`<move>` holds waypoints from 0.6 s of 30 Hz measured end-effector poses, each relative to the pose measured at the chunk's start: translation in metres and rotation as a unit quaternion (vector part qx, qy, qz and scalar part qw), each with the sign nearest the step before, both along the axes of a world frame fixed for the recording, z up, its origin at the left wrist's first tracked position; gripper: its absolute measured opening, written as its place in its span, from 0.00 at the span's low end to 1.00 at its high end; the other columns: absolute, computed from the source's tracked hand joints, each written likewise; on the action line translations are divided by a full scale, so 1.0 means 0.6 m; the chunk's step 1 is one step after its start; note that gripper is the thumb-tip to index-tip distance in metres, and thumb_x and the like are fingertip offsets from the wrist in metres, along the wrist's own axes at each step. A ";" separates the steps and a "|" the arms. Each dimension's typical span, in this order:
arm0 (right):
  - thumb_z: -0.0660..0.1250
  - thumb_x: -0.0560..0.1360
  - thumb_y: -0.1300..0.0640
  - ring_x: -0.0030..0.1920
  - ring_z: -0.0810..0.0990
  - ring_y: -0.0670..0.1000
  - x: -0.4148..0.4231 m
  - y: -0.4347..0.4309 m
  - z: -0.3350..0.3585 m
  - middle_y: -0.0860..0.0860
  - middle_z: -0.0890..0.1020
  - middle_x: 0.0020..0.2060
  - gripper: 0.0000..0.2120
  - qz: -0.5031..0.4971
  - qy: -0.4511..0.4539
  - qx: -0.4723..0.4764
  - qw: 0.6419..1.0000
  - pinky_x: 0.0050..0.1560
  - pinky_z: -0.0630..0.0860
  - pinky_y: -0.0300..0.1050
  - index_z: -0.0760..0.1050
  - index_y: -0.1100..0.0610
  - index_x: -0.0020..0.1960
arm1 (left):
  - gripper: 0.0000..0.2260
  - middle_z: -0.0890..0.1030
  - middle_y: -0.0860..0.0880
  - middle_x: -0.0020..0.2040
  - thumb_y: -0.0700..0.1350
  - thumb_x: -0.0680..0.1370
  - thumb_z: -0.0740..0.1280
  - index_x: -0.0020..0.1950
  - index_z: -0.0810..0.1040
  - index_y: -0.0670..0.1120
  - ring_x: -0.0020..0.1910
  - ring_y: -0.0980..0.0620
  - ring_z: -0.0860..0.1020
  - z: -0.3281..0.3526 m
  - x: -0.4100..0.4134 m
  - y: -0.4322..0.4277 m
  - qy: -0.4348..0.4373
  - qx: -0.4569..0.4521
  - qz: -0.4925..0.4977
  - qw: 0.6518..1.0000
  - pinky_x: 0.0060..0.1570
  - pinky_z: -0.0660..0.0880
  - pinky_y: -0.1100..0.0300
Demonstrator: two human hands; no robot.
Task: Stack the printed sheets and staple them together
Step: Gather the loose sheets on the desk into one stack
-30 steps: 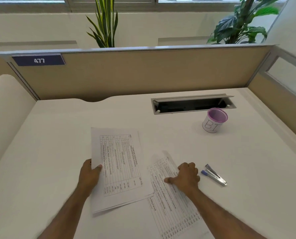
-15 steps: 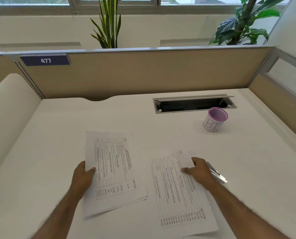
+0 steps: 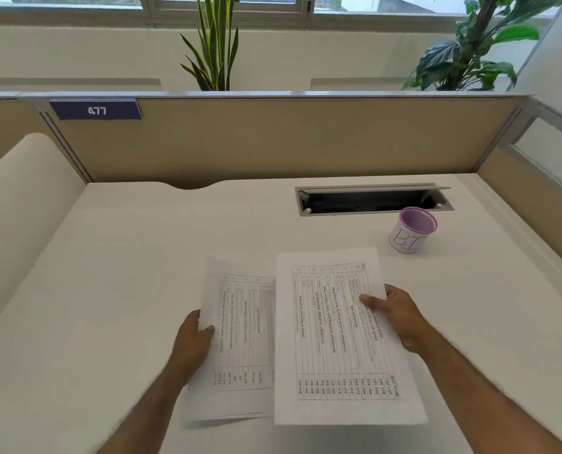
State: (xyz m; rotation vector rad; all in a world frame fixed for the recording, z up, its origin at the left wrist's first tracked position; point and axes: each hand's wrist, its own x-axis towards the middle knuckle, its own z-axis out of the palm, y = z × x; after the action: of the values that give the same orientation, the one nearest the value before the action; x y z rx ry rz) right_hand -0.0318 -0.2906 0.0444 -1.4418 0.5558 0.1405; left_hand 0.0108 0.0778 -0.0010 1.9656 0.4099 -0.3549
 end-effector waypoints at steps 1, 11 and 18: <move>0.70 0.73 0.65 0.51 0.85 0.62 0.003 0.011 -0.008 0.62 0.85 0.51 0.12 0.003 0.005 0.002 1.000 0.47 0.83 0.52 0.78 0.65 0.57 | 0.15 0.78 0.44 0.58 0.35 0.79 0.60 0.66 0.72 0.40 0.54 0.44 0.78 -0.002 -0.005 -0.008 -0.001 -0.003 -0.007 1.000 0.53 0.74 0.51; 0.72 0.73 0.61 0.50 0.85 0.54 0.035 0.130 -0.077 0.55 0.85 0.52 0.09 0.058 0.017 -0.111 0.992 0.56 0.80 0.56 0.81 0.55 0.53 | 0.14 0.78 0.46 0.61 0.39 0.82 0.55 0.65 0.73 0.42 0.60 0.45 0.76 -0.002 -0.031 -0.051 0.001 -0.019 -0.013 1.000 0.66 0.70 0.47; 0.71 0.74 0.60 0.47 0.81 0.50 0.036 0.187 -0.093 0.52 0.82 0.51 0.14 0.031 0.028 -0.192 0.980 0.42 0.76 0.39 0.74 0.59 0.58 | 0.15 0.78 0.45 0.63 0.45 0.82 0.58 0.67 0.72 0.43 0.63 0.45 0.76 -0.004 -0.041 -0.062 -0.001 -0.014 -0.030 0.999 0.66 0.72 0.46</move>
State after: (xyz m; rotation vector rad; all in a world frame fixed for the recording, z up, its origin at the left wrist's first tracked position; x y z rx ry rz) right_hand -0.0099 -0.1782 -0.0112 -1.8373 0.6058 0.1279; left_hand -0.0138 0.0406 -0.0035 1.9535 0.3431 -0.3964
